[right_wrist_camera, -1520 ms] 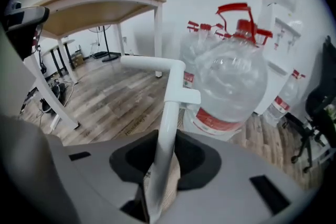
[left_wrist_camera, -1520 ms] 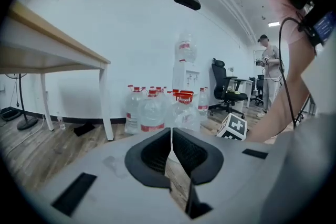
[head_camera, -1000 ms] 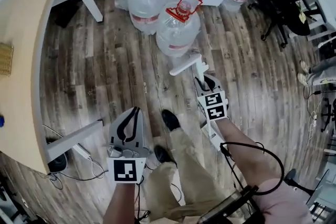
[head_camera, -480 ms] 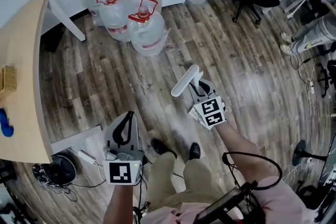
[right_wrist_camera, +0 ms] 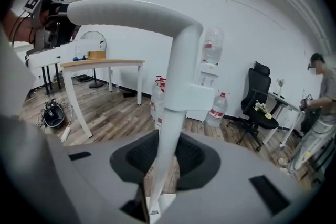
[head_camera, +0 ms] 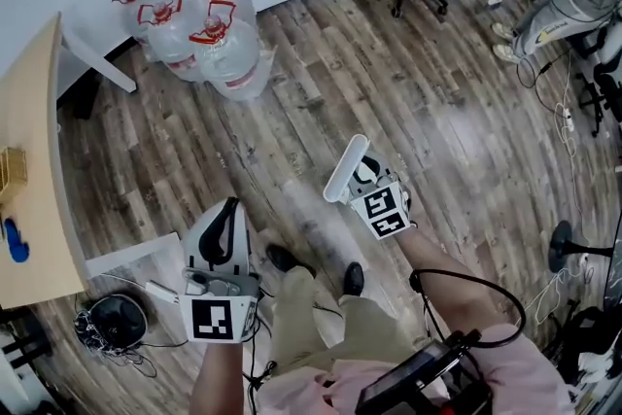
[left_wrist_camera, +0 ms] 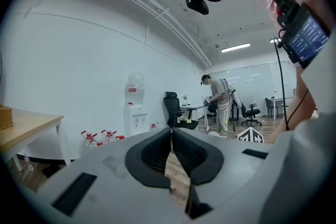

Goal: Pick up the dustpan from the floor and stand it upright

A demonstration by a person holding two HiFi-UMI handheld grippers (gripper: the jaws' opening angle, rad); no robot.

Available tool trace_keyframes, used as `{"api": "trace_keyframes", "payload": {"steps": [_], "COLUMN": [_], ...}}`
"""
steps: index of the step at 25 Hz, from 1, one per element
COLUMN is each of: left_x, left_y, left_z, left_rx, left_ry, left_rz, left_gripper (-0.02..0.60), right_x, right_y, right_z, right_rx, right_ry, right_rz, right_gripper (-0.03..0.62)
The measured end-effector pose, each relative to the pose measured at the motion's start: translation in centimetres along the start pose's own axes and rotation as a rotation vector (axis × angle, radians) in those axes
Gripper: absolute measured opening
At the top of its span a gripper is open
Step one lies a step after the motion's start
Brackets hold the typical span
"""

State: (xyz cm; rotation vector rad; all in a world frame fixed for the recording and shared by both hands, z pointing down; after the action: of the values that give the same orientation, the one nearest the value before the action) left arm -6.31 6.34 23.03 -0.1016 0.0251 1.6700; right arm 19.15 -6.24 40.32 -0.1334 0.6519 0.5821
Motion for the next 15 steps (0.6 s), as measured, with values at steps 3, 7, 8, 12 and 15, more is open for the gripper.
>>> {"api": "trace_keyframes", "payload": {"steps": [3, 7, 8, 12, 15], "left_x": [0.8, 1.7, 1.9, 2.6, 3.2], "left_y": [-2.6, -5.7, -6.3, -9.1, -11.4], "left_z": [-1.5, -3.1, -3.5, -5.1, -6.4], "left_rx": [-0.021, -0.050, -0.059, -0.086, -0.097], "left_ry": [-0.016, -0.029, -0.031, -0.045, -0.055], "left_rz": [0.021, 0.054, 0.063, 0.093, 0.117], "left_gripper": [0.017, 0.017, 0.017, 0.017, 0.017], "right_x": [2.6, 6.0, 6.7, 9.4, 11.2], "right_y": [-0.3, -0.8, -0.8, -0.6, -0.6], "right_z": [2.3, 4.9, 5.6, 8.0, 9.4], "right_rx": [-0.005, -0.041, -0.049, -0.067, -0.081], "right_ry": [0.002, 0.013, 0.018, 0.035, 0.039], "right_rz": [0.010, 0.049, 0.055, 0.063, 0.070], "right_gripper": [0.092, 0.094, 0.094, 0.092, 0.092]}}
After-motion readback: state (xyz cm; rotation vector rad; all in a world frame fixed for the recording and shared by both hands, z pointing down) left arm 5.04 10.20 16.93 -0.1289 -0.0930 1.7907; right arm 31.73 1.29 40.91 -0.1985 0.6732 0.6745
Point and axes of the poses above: the fingertips, and each gripper's own axes: x backward along the fingers, y to its left, z out of its underside, the point moved 8 cm from there along x, backward along the fingers, and after that the axes turned 12 degrees about -z, right-handed, at the moved point
